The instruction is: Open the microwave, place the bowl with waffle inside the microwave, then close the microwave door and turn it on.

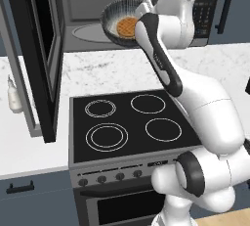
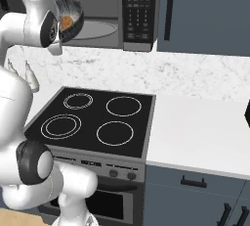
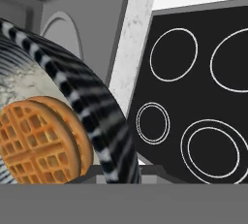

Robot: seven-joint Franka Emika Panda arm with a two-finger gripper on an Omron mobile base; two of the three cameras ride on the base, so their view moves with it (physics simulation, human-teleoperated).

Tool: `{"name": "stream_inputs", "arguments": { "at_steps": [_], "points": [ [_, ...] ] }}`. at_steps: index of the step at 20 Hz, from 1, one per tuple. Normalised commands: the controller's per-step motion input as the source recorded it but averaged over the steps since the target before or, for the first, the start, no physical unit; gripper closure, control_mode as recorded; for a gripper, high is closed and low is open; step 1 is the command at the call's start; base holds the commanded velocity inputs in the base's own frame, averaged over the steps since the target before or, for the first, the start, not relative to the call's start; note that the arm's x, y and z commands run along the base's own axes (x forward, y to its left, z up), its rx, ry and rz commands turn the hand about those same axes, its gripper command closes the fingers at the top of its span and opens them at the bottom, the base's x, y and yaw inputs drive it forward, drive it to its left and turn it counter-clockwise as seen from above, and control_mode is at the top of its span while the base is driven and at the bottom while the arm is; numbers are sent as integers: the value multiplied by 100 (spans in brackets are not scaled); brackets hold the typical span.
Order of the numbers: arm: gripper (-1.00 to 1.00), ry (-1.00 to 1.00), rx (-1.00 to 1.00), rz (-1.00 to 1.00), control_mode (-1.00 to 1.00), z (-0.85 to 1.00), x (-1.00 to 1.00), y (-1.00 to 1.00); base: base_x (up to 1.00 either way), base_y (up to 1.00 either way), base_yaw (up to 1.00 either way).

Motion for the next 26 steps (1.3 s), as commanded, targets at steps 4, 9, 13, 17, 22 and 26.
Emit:
{"name": "stream_inputs", "arguments": {
  "at_steps": [4, 9, 13, 17, 22, 26],
  "points": [
    [100, 8, 0, -3, -100, 15, 84, 0, 0, 0, 0],
    [100, 12, 0, -1, -100, 17, 72, 11, 0, 0, 0],
    [100, 11, 0, 0, -100, 3, 57, 18, 0, 0, 0],
    [100, 9, 0, 0, -100, -5, 45, 14, 0, 0, 0],
    [100, 1, 0, 0, -100, 0, 53, 8, 0, 0, 0],
    [100, 0, 0, 0, -100, -5, 42, 14, 0, 0, 0]
  ]
}}
